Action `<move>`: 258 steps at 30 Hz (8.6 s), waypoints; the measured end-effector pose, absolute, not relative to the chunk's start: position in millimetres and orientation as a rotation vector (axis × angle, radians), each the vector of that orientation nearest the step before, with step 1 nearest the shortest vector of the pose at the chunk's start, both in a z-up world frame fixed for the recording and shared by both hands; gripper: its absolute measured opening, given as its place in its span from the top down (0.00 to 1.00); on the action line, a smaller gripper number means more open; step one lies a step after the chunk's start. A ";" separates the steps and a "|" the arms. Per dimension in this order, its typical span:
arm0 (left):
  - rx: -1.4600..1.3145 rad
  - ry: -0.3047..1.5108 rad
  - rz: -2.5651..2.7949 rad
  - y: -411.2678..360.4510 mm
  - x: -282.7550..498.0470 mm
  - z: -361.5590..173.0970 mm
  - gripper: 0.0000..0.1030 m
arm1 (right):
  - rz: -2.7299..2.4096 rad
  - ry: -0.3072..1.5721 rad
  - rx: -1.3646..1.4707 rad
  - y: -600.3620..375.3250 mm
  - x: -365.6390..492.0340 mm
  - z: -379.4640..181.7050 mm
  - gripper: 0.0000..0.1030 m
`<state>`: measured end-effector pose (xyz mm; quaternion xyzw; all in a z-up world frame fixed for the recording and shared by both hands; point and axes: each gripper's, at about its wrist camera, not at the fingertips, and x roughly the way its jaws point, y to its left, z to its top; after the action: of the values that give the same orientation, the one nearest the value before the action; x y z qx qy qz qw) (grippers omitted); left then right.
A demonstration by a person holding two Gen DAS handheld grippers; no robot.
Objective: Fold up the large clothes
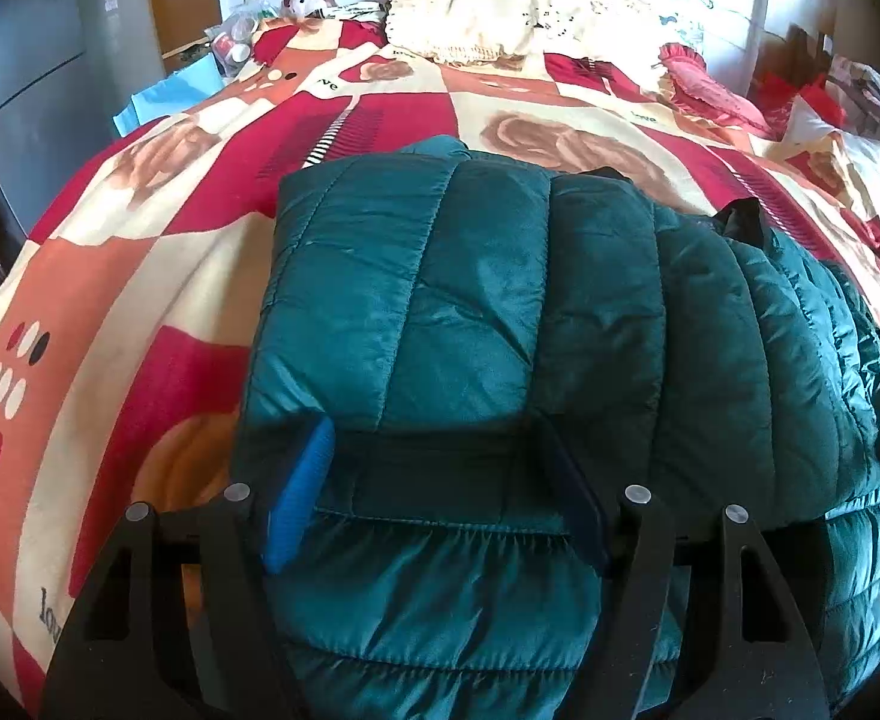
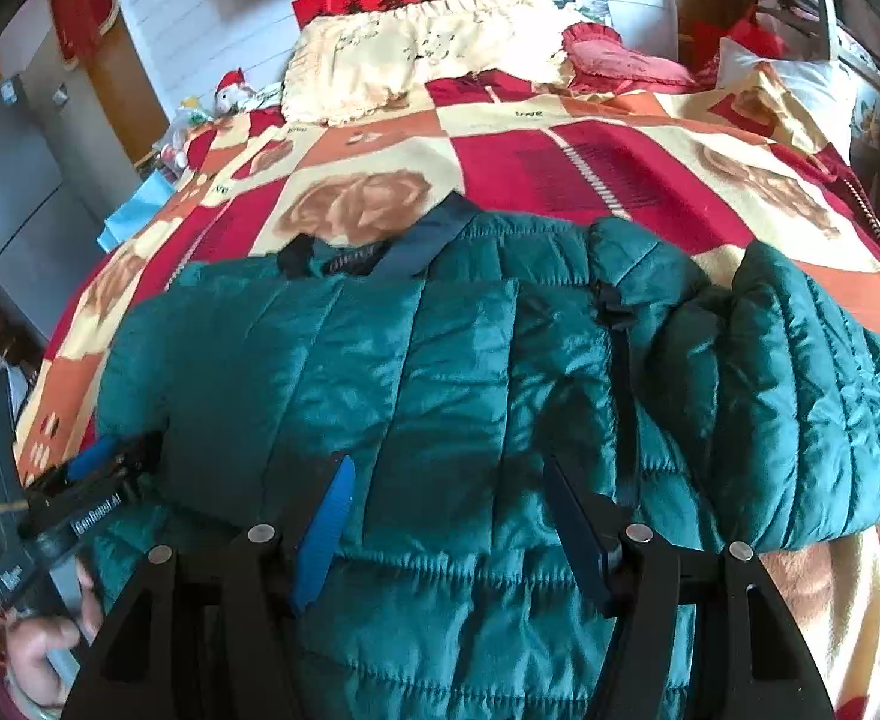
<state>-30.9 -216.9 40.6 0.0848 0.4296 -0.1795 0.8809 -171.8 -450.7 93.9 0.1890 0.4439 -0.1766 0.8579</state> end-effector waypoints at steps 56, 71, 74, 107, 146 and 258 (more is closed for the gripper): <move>0.192 0.850 -0.646 -298.2 -160.5 95.2 0.28 | -0.684 0.822 0.351 -531.1 -324.5 131.2 0.31; 0.165 0.916 -0.620 -288.6 -139.8 68.8 0.28 | -1.008 0.714 0.673 -701.6 -425.9 107.6 0.31; 0.153 0.931 -0.613 -286.5 -135.1 63.5 0.28 | -1.047 0.692 0.746 -718.4 -446.1 102.9 0.31; 0.121 0.953 -0.629 -279.5 -133.6 60.1 0.28 | -0.822 0.416 0.939 -764.0 -471.3 114.0 0.91; -0.177 0.934 -0.758 -257.3 -108.2 97.8 0.28 | -0.077 0.879 0.685 -511.9 -193.9 83.6 0.46; -0.005 0.929 -0.391 -66.8 -85.2 90.0 0.18 | -0.379 0.963 0.413 -469.5 -267.5 105.3 0.33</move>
<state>-85.2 -66.8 90.0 -0.0024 0.4452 -0.1873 0.8756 -267.5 -469.5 105.3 0.1958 0.4568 -0.1797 0.8490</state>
